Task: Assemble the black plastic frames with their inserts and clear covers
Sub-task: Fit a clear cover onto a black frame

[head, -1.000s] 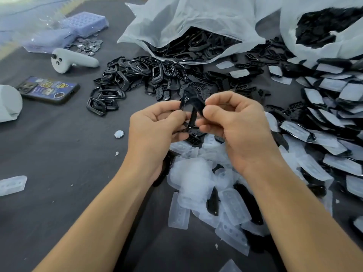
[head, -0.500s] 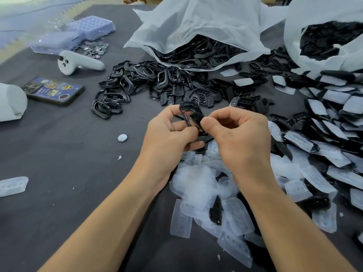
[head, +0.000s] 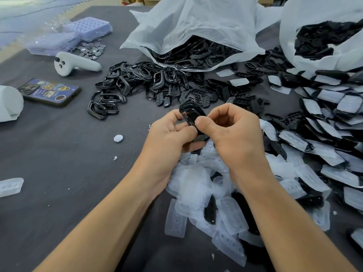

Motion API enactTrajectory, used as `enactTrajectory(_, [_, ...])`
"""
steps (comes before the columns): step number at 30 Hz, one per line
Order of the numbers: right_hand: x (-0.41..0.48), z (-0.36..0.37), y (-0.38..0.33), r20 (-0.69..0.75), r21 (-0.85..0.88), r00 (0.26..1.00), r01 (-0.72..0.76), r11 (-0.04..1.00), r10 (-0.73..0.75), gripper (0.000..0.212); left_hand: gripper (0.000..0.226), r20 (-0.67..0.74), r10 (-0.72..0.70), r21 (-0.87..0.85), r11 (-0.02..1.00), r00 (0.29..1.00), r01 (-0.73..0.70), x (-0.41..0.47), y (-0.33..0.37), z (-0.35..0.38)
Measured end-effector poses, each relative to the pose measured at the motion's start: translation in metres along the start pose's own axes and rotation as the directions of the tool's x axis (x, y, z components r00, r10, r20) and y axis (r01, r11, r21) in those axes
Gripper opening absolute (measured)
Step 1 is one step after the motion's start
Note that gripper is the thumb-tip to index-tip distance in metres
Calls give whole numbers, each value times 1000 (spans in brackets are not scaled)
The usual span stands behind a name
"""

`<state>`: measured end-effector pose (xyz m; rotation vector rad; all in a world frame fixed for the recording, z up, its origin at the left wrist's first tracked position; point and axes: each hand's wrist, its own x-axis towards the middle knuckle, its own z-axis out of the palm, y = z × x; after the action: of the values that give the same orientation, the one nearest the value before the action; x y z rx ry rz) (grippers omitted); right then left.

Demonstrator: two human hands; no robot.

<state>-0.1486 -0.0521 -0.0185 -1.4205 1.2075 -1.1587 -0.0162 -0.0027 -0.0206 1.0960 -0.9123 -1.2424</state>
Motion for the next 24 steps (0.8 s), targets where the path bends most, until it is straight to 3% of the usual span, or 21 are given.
enactTrajectory(7, [4,-5,-4,124,70,992,-42,997,33,16,8,-76,19,130,992,997,-10,5,3,-15])
enactTrajectory(17, [5,-9,-3,197,-52,980,-21,998,31,19,23,-77,139,344,933,987,-104,7,8,-22])
enactTrajectory(21, [4,-10,-2,126,-57,992,-9,998,16,21,26,-118,150,293,950,982,-110,7,10,-20])
enactTrajectory(24, [2,-9,-3,153,7,988,-39,999,38,13,29,-168,116,173,981,979,-86,5,9,-13])
